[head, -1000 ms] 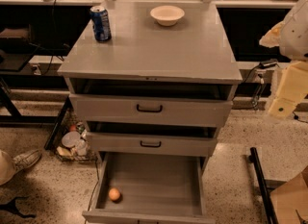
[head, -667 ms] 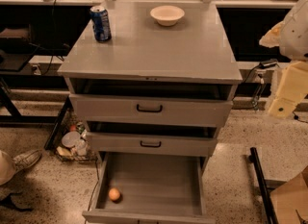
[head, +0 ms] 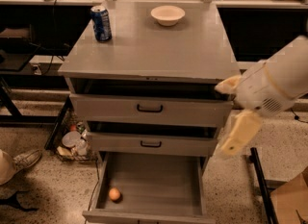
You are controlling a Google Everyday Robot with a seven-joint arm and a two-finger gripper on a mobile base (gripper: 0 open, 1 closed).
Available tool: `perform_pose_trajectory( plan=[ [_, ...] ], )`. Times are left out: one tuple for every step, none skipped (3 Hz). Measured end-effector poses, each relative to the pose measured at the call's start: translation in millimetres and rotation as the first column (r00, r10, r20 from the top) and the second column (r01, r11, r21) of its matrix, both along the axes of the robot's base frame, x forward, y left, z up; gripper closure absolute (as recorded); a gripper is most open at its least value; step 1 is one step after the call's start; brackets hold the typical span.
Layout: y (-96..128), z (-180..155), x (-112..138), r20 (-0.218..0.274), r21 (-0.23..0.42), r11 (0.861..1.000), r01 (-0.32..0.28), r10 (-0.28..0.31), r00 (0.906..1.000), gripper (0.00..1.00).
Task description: Pick orange from bottom drawer and place on counter
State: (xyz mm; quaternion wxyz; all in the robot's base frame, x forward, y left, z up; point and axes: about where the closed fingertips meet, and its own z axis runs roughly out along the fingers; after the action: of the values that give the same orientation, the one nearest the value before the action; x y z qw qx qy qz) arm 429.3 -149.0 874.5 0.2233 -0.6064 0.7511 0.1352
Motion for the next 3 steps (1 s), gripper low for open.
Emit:
perform_pose_trajectory(
  plan=[
    [49.8,-71.9,-13.3,-0.078,0.219,0.976,0.003,0.015,0.9968,0.0],
    [71.5,-80.0,-12.1,-0.095,0.288,0.957,0.04,-0.013,0.9954,0.0],
    [70.4,-79.5,-11.7,-0.093,0.287,0.957,0.042,-0.016,0.9955,0.0]
  ],
)
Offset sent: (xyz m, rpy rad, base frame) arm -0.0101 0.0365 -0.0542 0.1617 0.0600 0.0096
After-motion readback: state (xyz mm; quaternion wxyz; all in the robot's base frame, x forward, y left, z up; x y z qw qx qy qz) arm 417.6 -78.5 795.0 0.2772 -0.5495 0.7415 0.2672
